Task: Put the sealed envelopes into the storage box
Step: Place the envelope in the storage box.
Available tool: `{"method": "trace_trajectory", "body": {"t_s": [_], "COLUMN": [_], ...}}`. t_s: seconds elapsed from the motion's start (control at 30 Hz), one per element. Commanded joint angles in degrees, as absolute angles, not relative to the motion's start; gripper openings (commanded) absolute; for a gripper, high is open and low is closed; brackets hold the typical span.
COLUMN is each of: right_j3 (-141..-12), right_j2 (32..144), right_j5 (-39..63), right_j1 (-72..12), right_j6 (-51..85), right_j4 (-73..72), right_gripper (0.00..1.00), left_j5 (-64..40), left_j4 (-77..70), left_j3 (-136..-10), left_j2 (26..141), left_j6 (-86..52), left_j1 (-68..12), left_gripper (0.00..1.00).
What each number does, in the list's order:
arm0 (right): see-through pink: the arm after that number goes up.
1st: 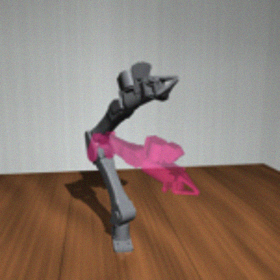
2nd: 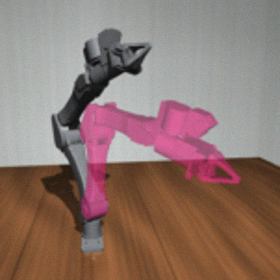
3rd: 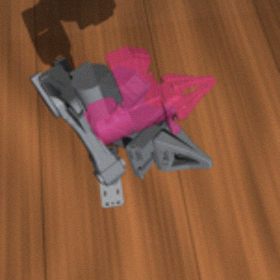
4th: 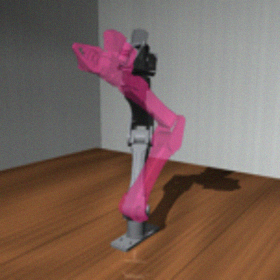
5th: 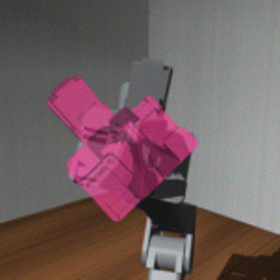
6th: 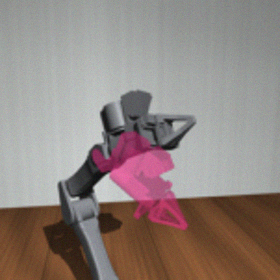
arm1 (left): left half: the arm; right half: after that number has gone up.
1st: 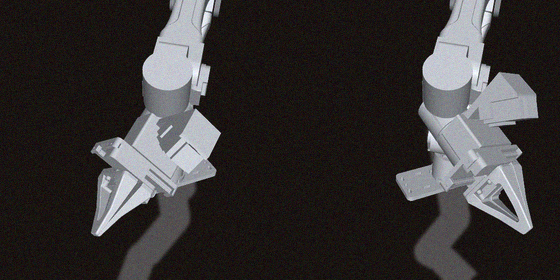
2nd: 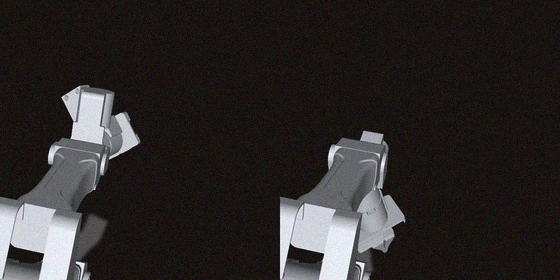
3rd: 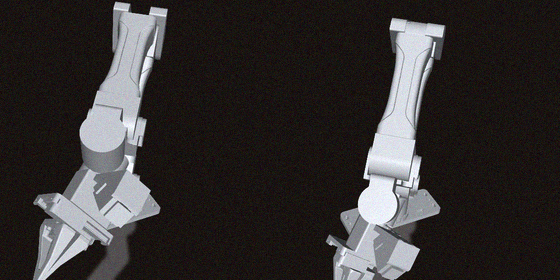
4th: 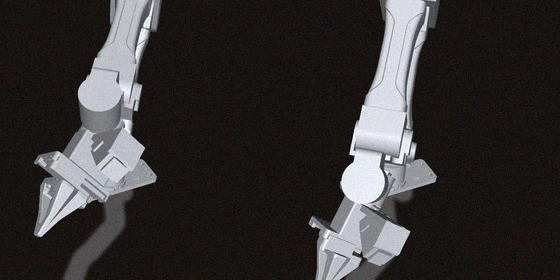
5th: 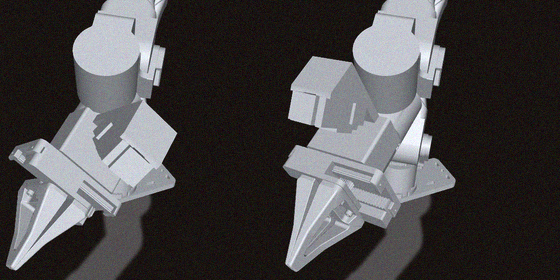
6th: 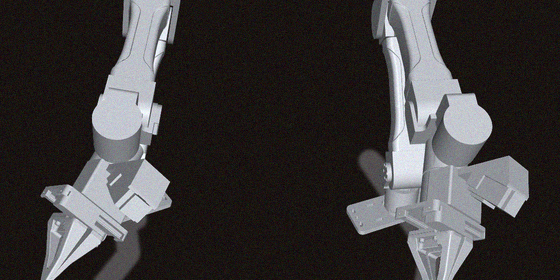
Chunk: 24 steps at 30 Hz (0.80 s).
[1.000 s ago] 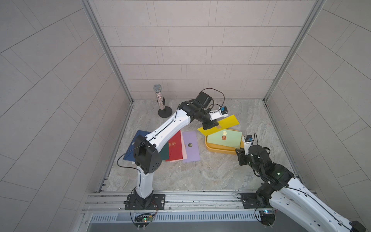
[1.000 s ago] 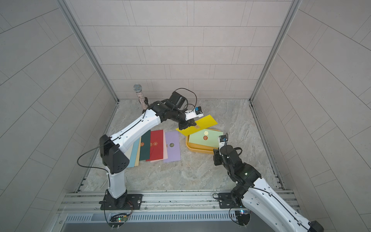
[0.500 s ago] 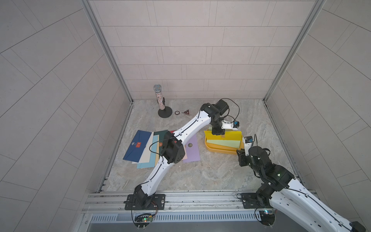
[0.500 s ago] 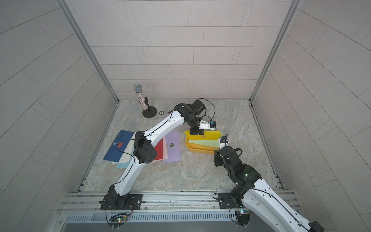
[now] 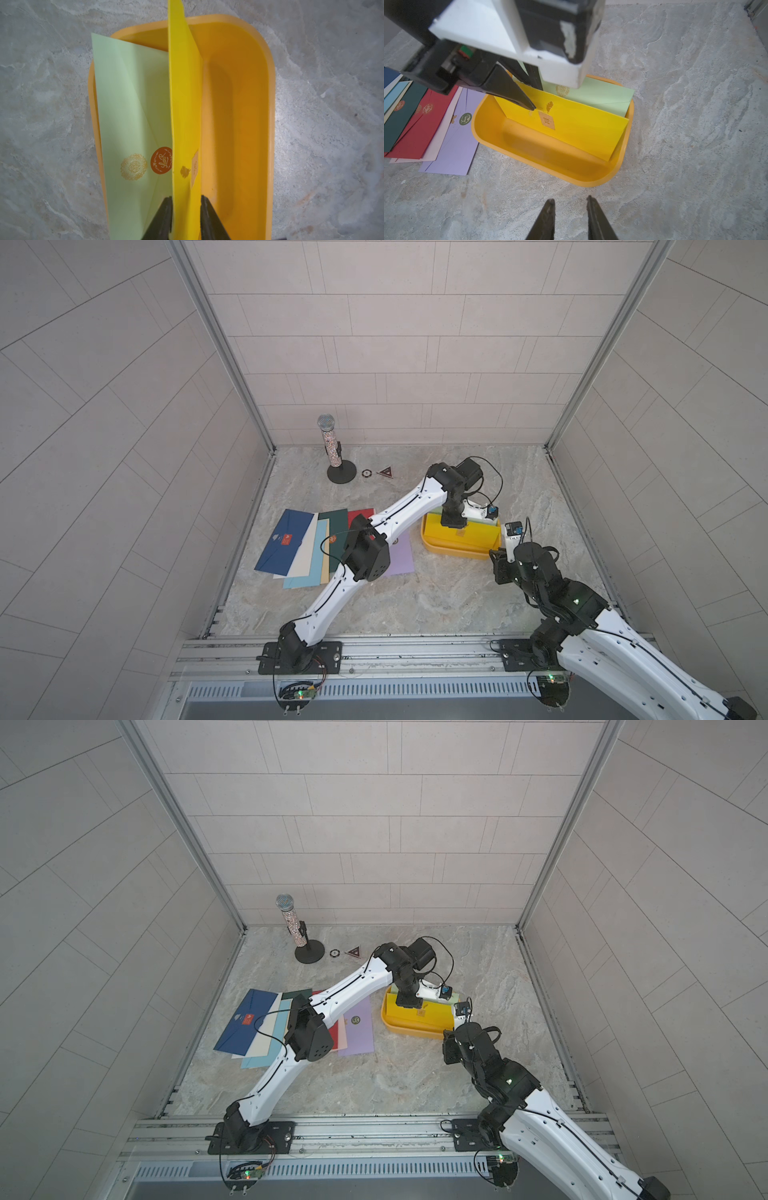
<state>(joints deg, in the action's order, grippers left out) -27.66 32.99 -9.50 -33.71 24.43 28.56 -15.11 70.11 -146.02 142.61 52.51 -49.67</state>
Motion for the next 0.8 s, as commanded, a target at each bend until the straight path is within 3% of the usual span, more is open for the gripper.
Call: {"method": "trace_trajectory", "body": {"t_s": [0.0,0.43,0.67,0.77], "right_j3": [-27.8,-27.9,-29.2,-31.2], "right_j2": [32.7,33.1,35.9,38.8], "right_j5": [-10.5,-11.4,-10.9,-9.1], "right_j1": [-33.9,-34.0,-33.9,-33.8], "right_j6": [24.9,25.2,24.8,24.3], "right_j4": [29.1,29.4,29.3,29.1], "right_gripper": [0.31,0.32,0.37,0.40], "left_j5": [-12.7,6.7,12.9,9.8], "left_j4": [68.8,41.0,32.2,30.7], "left_j3": [-145.0,-126.3,-106.3,-92.0], "left_j2": [140.8,127.1,109.2,97.7], "left_j6": [52.8,40.4,18.3,3.9], "left_j1": [-50.2,-50.7,-48.3,-44.2], "left_gripper": [0.36,0.46,0.48,0.48]}}
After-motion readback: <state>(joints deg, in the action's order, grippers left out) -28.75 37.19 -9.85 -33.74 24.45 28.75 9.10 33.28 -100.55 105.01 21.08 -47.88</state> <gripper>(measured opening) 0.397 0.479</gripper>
